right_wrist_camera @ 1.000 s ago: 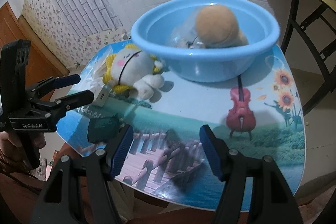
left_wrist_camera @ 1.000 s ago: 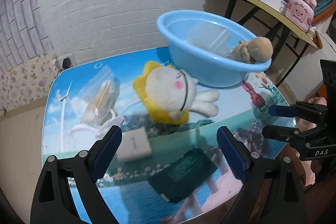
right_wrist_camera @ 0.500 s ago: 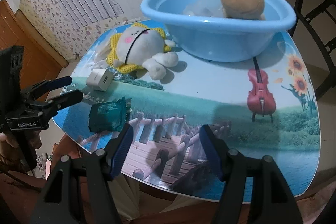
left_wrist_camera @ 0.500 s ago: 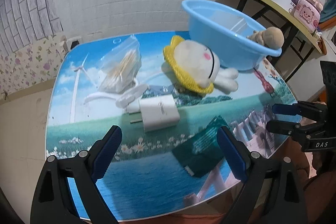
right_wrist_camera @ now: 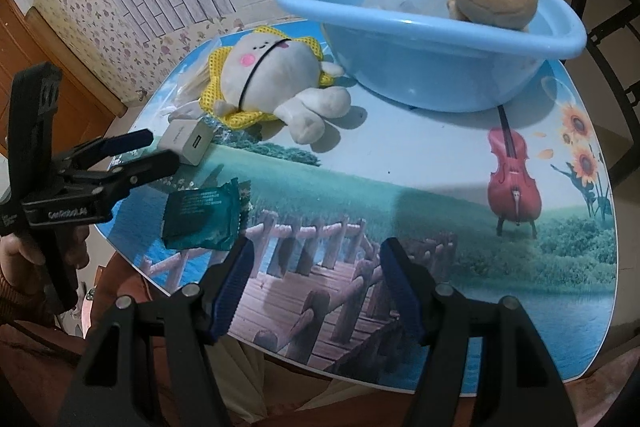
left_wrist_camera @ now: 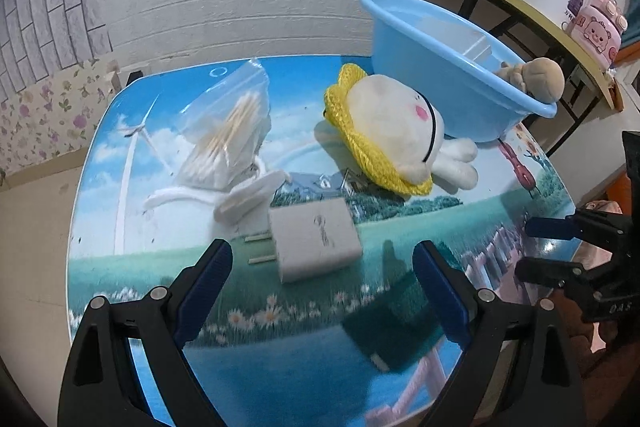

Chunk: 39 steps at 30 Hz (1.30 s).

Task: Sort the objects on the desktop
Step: 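Move the left gripper to the white charger plug while the right gripper grasps the dark green packet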

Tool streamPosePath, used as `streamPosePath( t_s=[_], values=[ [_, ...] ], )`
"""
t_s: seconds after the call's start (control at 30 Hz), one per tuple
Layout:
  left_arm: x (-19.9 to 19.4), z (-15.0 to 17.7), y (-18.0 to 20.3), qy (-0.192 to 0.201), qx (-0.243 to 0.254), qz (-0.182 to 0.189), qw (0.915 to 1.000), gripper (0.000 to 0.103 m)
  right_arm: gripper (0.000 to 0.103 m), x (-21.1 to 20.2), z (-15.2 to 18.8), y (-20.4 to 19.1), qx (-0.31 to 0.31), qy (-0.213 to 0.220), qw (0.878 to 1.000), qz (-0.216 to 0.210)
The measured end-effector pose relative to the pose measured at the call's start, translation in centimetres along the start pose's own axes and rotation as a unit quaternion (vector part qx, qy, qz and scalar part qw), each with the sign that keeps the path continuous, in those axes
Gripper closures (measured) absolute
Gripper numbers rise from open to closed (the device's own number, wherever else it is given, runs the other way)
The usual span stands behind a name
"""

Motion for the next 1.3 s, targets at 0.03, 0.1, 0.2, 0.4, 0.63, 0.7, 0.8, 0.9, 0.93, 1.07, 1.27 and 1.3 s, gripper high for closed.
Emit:
streamPosePath(
  t_s=[0.03, 0.1, 0.2, 0.4, 0.63, 0.7, 0.8, 0.9, 0.93, 1.07, 1.27, 1.3],
  values=[
    [0.2, -0.1, 0.0, -0.001, 0.001, -0.001, 1.0000, 0.011, 0.038, 0.1, 0.0, 0.0, 0.000, -0.001, 1.000, 0.000],
    [0.8, -0.2, 0.0, -0.005, 0.005, -0.001, 1.0000, 0.017, 0.038, 0.2, 0.0, -0.1, 0.000, -0.003, 1.000, 0.000],
    [0.9, -0.4, -0.1, -0.002, 0.019, -0.026, 0.9995, 0.042, 0.038, 0.4, 0.0, -0.4, -0.005, -0.008, 1.000, -0.002],
    [0.0, 0.0, -0.9, 0.000, 0.017, -0.020, 0.9997, 0.043, 0.038, 0.6, -0.2, -1.7, -0.023, -0.006, 1.000, -0.007],
    [-2.0, 0.9, -2.4, 0.016, 0.006, -0.020, 0.9997, 0.056, 0.038, 1.3, -0.6, -5.3, -0.072, -0.007, 0.997, -0.027],
    [-2.2, 1.3, -2.9, 0.014, 0.005, -0.022, 0.9997, 0.056, 0.038, 1.9, -0.7, -6.3, -0.086, -0.012, 0.996, -0.029],
    [-2.4, 1.9, -3.4, 0.015, 0.001, -0.013, 0.9998, 0.056, 0.038, 2.7, -0.6, -7.1, -0.093, -0.016, 0.995, -0.024],
    [-2.3, 2.3, -3.4, 0.013, 0.011, -0.010, 0.9998, 0.056, 0.038, 3.6, -0.8, -7.9, -0.101, -0.023, 0.994, -0.022],
    [-2.3, 2.4, -3.3, 0.013, 0.012, -0.009, 0.9998, 0.055, 0.037, 3.8, -0.9, -8.3, -0.107, -0.019, 0.994, -0.018],
    [-2.1, 2.4, -3.1, 0.012, 0.014, -0.006, 0.9998, 0.052, 0.038, 4.3, -1.1, -9.7, -0.144, -0.008, 0.989, 0.016],
    [-1.8, 2.1, -2.8, 0.016, 0.016, -0.006, 0.9997, 0.039, 0.056, 3.7, -0.9, -9.2, -0.161, -0.002, 0.987, 0.022],
    [-1.7, 2.0, -2.7, 0.017, 0.015, -0.007, 0.9997, 0.037, 0.056, 3.6, -0.9, -8.7, -0.155, -0.002, 0.988, 0.024]
  ],
)
Point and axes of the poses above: each gripper's, at about its wrist camera, not at the fingertips, and x roughly the way its jaws point, y to its right, z to its underside, the point moved 2 cm from there along x, roughly the way its jaws point, and after that the axes turned 3 degrees about z, right-handed, at the moved point
